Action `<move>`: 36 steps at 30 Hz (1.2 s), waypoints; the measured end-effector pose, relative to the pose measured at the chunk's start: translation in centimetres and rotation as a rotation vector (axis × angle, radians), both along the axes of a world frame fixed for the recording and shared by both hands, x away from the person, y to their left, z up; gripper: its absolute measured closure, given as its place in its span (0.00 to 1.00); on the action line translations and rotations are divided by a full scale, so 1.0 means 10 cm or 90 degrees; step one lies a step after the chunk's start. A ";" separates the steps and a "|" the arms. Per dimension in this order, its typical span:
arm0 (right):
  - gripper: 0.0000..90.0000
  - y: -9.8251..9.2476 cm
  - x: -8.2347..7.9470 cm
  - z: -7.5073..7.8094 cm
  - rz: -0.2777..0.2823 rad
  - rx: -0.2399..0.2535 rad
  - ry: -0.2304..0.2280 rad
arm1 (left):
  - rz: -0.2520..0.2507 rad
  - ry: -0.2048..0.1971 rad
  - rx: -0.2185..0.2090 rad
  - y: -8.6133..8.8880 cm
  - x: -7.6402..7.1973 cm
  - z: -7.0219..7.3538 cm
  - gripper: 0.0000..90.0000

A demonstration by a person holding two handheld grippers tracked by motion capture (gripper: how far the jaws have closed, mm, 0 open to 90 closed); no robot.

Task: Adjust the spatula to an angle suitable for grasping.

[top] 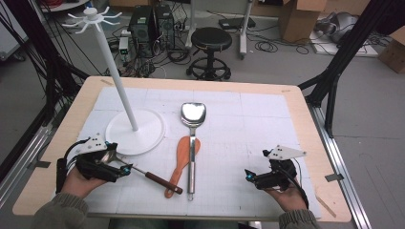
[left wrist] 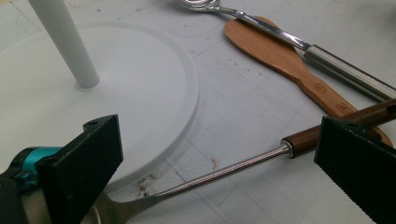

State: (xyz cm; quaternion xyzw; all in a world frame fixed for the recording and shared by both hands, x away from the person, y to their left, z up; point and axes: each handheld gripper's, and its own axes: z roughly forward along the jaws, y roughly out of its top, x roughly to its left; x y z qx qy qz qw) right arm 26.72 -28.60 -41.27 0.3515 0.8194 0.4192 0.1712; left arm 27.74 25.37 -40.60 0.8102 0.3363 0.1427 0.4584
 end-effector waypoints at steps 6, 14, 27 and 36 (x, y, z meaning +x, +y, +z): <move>0.00 0.00 0.01 0.00 0.001 0.001 0.002 | -0.001 0.000 0.000 0.00 0.00 0.00 0.02; 0.00 0.01 0.03 -0.02 0.006 0.001 0.003 | 0.000 0.001 -0.001 0.00 0.01 0.00 0.02; 0.00 0.04 0.02 -0.02 0.027 0.004 0.010 | -0.004 0.000 -0.001 0.00 0.00 0.00 0.02; 0.00 0.11 0.04 0.04 0.043 0.024 0.004 | -0.010 -0.004 0.005 -0.01 -0.02 0.00 0.02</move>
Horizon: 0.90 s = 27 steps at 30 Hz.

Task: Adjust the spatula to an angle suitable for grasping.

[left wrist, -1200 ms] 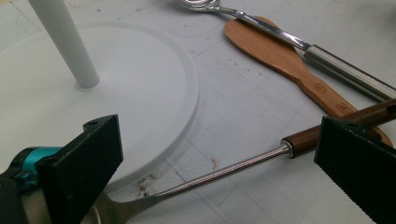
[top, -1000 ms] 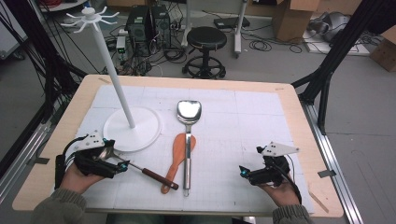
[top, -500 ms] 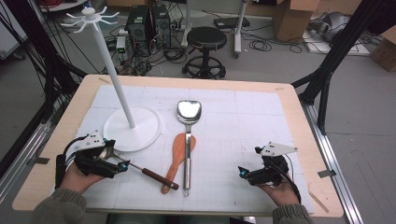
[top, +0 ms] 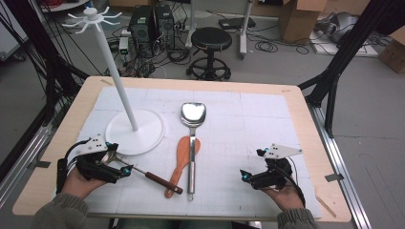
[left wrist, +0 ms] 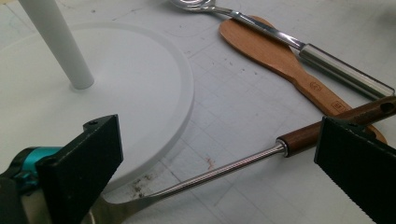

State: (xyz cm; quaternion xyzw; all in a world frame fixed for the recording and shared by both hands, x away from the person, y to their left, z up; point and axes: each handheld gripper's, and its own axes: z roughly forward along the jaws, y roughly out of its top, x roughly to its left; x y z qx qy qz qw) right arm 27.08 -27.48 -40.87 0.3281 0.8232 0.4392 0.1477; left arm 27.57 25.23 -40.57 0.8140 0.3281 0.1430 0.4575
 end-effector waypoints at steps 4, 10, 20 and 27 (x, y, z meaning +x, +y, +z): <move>0.00 0.04 0.01 0.05 0.019 0.015 0.002 | -0.002 0.002 0.000 -0.02 -0.01 -0.01 0.02; 0.01 0.14 0.04 0.09 0.047 0.019 0.007 | -0.002 0.002 0.001 -0.01 0.00 -0.01 0.02; 0.21 0.36 0.15 0.27 0.101 0.035 0.006 | 0.002 0.002 -0.007 -0.01 -0.01 -0.01 0.02; 0.21 0.49 0.21 0.26 0.111 0.026 0.015 | -0.002 0.001 -0.009 -0.01 0.00 0.00 0.02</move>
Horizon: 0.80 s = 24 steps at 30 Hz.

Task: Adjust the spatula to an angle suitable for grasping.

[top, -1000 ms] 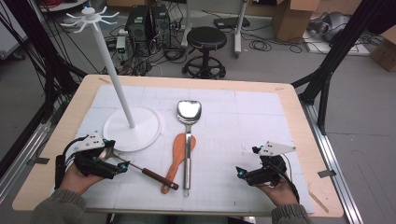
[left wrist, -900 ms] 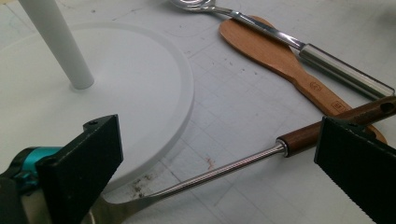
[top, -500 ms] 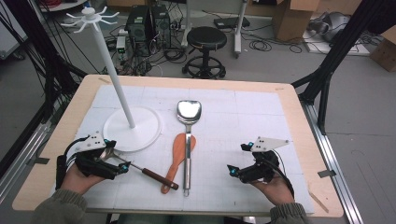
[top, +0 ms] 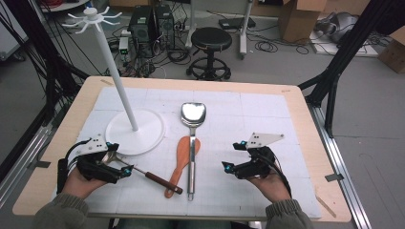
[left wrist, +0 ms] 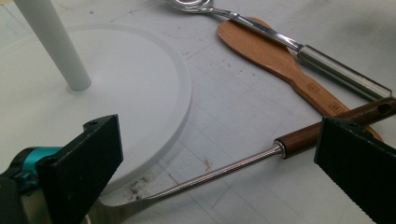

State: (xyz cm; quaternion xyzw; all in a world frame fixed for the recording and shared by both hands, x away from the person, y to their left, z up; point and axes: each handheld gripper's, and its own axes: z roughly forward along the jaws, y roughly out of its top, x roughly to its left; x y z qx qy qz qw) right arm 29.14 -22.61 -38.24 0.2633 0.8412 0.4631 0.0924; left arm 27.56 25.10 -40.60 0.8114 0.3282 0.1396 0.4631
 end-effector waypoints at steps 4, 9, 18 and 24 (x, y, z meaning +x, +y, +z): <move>0.24 0.09 0.04 0.00 0.006 -0.008 0.004 | -0.001 -0.001 0.002 0.00 0.00 0.00 0.02; 0.26 0.19 0.09 0.00 0.016 -0.006 0.008 | 0.001 -0.003 -0.002 0.00 0.00 0.01 0.02; 0.33 0.34 0.15 -0.01 0.034 -0.014 0.022 | -0.005 -0.003 0.004 -0.02 0.00 0.01 0.02; 0.43 0.43 0.19 -0.04 0.048 -0.017 0.035 | -0.009 -0.003 0.003 -0.02 0.00 0.01 0.02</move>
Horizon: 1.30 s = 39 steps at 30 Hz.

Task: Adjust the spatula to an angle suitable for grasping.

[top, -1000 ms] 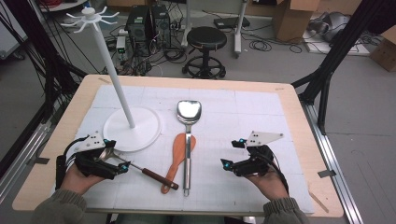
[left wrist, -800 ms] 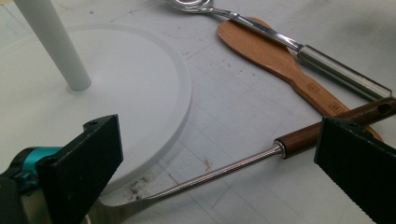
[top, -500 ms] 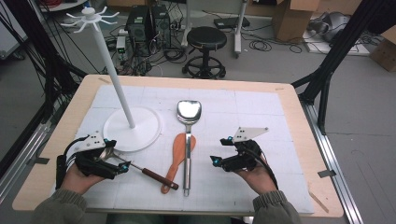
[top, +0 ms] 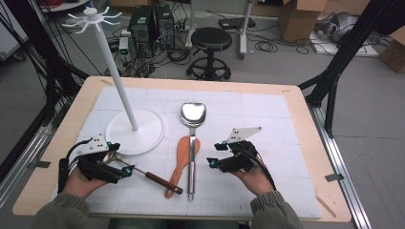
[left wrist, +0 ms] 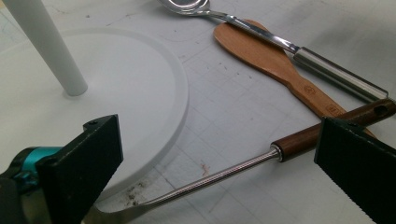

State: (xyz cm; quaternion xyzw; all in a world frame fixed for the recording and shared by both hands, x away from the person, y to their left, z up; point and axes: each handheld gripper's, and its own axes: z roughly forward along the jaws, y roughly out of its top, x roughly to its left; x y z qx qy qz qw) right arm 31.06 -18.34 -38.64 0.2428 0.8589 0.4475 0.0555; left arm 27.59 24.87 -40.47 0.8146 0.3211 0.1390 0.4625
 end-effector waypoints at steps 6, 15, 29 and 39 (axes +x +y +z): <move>0.54 0.10 0.03 -0.03 0.009 -0.003 0.013 | 0.001 -0.003 -0.002 0.01 0.00 0.01 0.02; 0.74 0.29 0.12 -0.10 0.031 -0.008 0.032 | 0.001 -0.003 -0.005 0.01 -0.01 0.01 0.02; 0.99 0.61 0.41 -0.20 0.060 -0.057 0.037 | 0.001 -0.004 -0.011 0.01 -0.01 0.02 0.02; 0.99 0.83 0.71 -0.26 0.035 -0.071 0.042 | 0.000 -0.006 -0.013 0.01 0.00 0.02 0.02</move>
